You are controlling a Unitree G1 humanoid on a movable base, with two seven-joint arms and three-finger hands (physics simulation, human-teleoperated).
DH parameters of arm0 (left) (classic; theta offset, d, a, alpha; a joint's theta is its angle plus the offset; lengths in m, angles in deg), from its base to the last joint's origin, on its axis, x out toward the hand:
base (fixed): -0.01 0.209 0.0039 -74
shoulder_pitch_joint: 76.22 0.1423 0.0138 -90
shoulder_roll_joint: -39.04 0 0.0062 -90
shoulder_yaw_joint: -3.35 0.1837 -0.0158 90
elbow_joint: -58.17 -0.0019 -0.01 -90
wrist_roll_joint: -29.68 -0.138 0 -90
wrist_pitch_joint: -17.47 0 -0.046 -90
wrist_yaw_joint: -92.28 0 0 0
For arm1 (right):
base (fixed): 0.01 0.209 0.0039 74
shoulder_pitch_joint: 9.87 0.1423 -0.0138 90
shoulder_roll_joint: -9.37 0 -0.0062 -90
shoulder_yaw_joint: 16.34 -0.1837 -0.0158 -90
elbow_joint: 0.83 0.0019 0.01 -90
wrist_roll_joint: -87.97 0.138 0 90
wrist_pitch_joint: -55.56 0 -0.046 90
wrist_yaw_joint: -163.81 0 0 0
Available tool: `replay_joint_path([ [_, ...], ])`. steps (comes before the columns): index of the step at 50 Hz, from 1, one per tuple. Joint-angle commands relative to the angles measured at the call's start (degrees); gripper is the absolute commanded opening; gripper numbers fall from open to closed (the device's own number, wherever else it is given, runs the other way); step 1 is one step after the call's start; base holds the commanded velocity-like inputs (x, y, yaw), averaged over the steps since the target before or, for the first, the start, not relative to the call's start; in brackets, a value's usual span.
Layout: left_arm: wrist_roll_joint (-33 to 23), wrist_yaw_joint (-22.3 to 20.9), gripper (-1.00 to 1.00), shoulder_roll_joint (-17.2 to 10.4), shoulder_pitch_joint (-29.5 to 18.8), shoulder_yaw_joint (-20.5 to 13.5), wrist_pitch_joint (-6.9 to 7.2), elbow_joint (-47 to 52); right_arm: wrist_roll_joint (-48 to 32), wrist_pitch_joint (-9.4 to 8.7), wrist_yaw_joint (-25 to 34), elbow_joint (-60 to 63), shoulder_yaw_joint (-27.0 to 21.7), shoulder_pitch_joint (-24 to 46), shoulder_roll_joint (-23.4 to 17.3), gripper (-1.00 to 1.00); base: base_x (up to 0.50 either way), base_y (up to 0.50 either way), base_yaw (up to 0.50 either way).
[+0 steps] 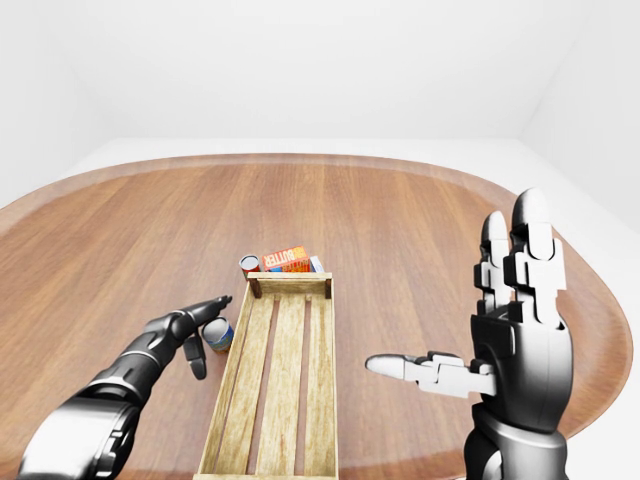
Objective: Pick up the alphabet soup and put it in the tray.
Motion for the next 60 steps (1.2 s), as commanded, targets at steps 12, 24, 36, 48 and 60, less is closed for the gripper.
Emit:
replay_joint_path([
  [12, 1.80, 0.39, -1.00, 0.79, -0.63, -0.16, 0.00, -2.83, -0.02, 0.00, 0.32, 0.35, -0.16, -0.35, 0.40, 1.00, 0.00, 0.00, 0.00],
  [24, 3.53, 1.23, -1.00, 0.14, 0.54, -0.88, 0.00, -2.41, -0.14, 0.00, 0.10, -0.56, 0.58, -0.64, 0.41, 1.00, 0.00, 0.00, 0.00],
  [36, 7.75, 0.54, -1.00, -4.56, 1.12, -3.07, 0.00, -1.67, 0.07, 0.00, -0.11, -2.03, 1.21, -0.94, 0.23, 1.00, 0.00, 0.00, 0.00],
  [48, 14.20, -6.18, -1.00, -8.10, -0.15, -6.45, 0.00, 9.90, 0.37, 0.00, -0.31, -2.29, 1.16, -0.73, 0.06, 1.00, 0.00, 0.00, 0.00],
  [60, 19.18, -22.19, -1.00, -8.24, 9.50, -12.32, 0.00, 45.01, 0.35, 0.00, -0.35, -1.17, 1.51, -1.02, 0.03, 1.00, 0.00, 0.00, 0.00],
])
